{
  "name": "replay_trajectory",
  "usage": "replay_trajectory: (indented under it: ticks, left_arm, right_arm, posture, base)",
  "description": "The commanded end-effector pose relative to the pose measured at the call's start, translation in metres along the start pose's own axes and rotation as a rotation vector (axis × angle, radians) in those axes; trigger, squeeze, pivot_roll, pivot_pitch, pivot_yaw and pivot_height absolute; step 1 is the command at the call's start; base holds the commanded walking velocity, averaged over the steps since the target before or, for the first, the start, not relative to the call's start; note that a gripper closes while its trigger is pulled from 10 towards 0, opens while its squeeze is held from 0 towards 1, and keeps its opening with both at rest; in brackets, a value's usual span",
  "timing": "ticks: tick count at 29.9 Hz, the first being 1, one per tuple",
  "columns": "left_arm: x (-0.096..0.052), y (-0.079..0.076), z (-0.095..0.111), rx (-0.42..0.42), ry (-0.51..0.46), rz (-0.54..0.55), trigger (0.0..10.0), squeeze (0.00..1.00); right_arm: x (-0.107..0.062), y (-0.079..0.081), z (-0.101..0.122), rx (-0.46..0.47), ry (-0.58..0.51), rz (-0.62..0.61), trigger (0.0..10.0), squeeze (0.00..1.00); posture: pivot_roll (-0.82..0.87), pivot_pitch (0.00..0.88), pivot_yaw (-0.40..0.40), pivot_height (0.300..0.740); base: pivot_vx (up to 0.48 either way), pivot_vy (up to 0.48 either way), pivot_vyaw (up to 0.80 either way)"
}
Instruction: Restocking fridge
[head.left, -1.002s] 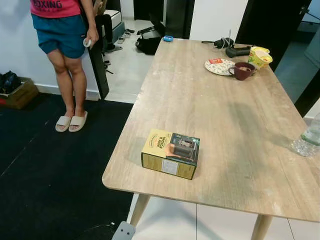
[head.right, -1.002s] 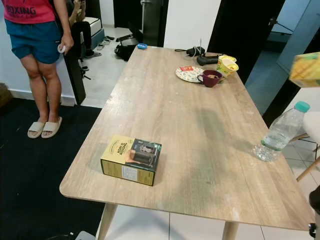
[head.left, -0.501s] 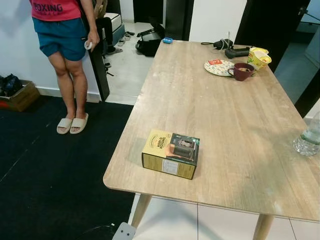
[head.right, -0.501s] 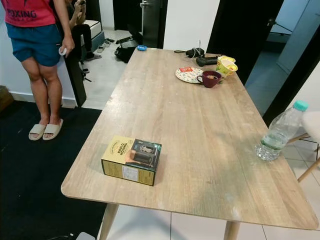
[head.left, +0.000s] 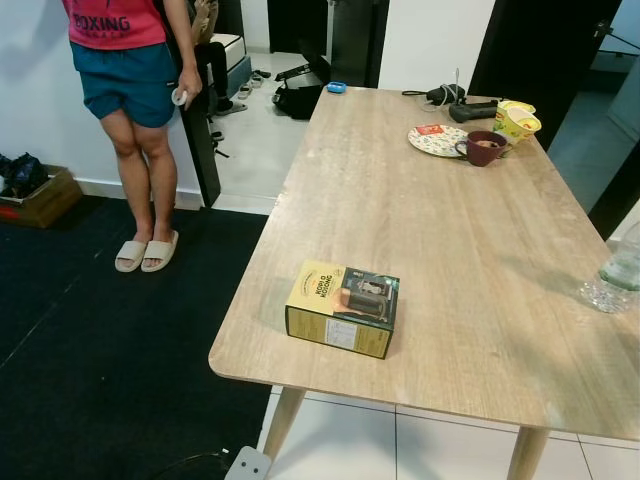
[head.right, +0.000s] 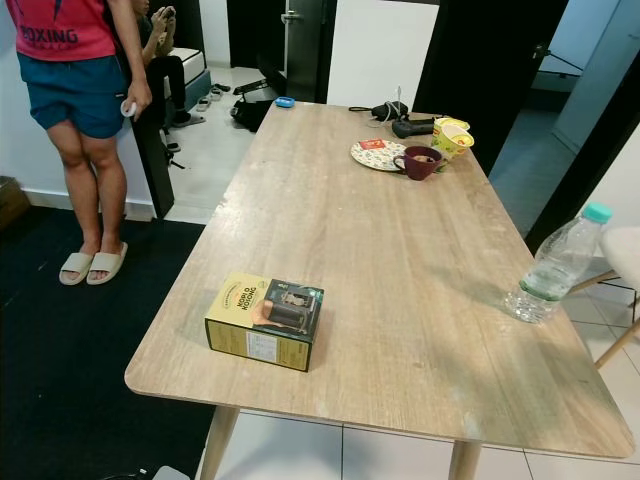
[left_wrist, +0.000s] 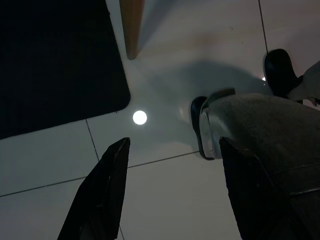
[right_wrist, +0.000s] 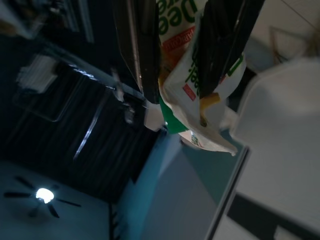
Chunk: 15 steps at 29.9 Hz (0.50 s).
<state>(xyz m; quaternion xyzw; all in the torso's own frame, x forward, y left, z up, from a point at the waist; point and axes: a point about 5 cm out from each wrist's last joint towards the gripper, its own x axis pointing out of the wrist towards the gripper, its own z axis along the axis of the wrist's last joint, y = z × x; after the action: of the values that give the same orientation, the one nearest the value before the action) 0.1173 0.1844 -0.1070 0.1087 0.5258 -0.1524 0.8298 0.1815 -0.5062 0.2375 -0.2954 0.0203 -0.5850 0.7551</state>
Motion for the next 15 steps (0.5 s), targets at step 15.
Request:
replay_trajectory:
  ticks: [15]
  left_arm:
    - [-0.001, -0.02, -0.019, -0.008, 0.077, -0.068, 10.0, 0.0]
  right_arm:
    - [-0.101, 0.01, -0.156, -0.426, 0.481, 0.259, 10.0, 0.0]
  posture:
    - [0.04, 0.0, -0.113, 0.74]
  base:
    - [0.0, 0.0, 0.0]
